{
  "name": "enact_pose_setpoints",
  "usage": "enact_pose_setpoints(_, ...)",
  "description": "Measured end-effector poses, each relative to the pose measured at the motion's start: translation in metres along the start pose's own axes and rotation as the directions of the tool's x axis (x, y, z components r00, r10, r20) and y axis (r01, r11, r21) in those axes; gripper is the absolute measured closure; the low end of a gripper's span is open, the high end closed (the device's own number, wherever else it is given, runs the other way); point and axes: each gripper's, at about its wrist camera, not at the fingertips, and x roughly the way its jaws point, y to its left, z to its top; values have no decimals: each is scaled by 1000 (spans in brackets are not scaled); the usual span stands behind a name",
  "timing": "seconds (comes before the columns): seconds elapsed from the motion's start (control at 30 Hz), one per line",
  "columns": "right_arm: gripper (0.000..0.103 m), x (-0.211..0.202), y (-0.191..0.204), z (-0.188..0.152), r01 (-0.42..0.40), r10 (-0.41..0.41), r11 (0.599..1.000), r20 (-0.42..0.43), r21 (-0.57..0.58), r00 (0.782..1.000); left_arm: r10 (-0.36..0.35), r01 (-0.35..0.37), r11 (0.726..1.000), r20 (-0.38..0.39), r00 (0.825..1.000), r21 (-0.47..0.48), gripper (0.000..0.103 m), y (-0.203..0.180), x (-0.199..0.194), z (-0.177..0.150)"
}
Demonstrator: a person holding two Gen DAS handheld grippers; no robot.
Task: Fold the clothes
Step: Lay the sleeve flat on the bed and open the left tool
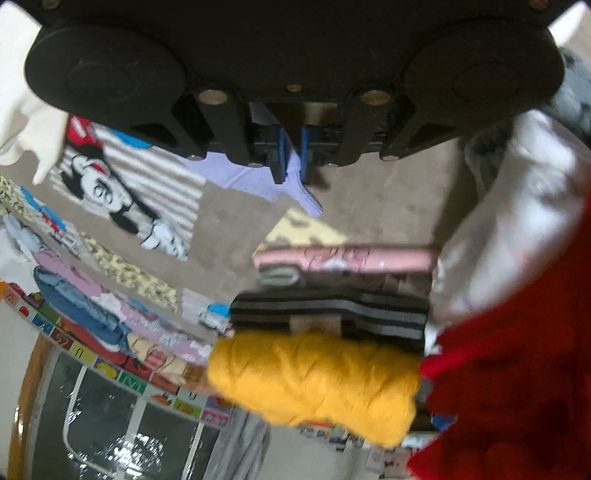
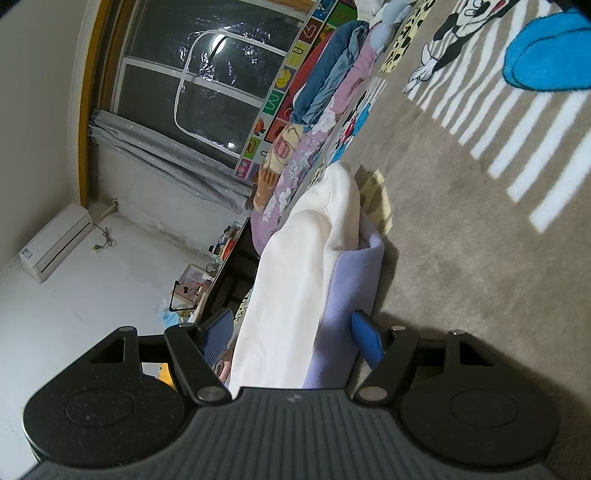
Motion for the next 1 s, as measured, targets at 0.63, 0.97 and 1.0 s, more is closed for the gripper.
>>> enact_pose_setpoints(0.63,35,-1,0,0,6,-6,1000,7,6,1000,190,-187,979,-26,981,79,50,-31,-27,-1)
enact_pose_setpoints(0.97,36,-17,25,-17,159,-159,986,15,-50,987,16,-1,976,-68,998,218,50,-85,-38,-17)
enact_pose_setpoints(1.0,36,-19,29,-21,178,-178,982,9,-60,984,13,11,974,-102,995,228,50,-89,-25,-18)
